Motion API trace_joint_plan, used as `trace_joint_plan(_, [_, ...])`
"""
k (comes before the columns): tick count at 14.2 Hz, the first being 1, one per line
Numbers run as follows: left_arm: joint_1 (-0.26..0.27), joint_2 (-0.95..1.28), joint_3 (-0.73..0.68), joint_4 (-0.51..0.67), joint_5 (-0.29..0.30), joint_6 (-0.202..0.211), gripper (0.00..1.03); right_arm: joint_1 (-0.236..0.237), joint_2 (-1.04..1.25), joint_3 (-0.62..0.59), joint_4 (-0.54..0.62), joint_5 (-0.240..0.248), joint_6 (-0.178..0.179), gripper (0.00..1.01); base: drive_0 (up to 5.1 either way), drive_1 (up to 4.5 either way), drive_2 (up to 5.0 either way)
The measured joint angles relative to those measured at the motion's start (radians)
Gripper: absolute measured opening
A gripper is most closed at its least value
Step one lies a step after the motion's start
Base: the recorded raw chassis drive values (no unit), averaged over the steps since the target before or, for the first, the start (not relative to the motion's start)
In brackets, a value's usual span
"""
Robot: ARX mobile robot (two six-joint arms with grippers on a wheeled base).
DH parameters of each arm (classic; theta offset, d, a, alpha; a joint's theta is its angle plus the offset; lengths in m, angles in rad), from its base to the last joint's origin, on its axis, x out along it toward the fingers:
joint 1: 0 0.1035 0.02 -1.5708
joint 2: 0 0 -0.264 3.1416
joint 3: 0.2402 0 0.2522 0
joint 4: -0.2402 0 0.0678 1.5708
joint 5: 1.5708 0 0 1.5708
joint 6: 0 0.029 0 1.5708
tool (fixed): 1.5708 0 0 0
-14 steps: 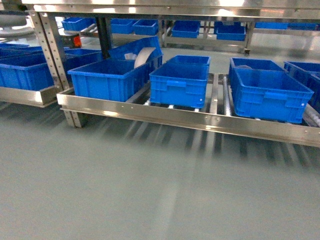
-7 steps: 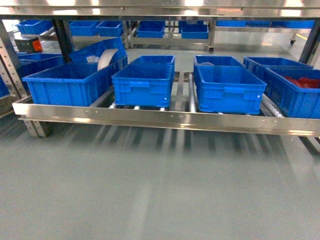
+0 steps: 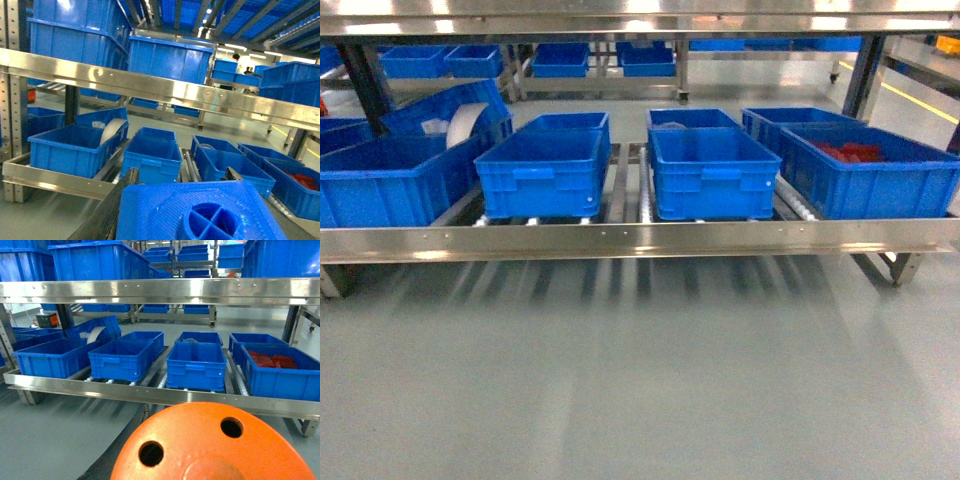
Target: Sort blue parts and orange caps into right shelf containers
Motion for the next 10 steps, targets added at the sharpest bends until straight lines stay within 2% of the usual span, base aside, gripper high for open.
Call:
trace_joint_plan(4, [0.0, 0.0, 0.0, 0.0, 0.0, 0.0, 0.43, 0.0, 0.0, 0.0, 0.0, 0.0, 0.0, 0.42, -1.1, -1.09, -1.1])
trace_joint_plan(10, [-0.001, 0.0, 0.0, 0.001, 0.0, 0.0, 0.43, 0.0, 0.0, 0.0, 0.0, 0.002, 0.0, 0.42, -0.2, -0.16, -0.2])
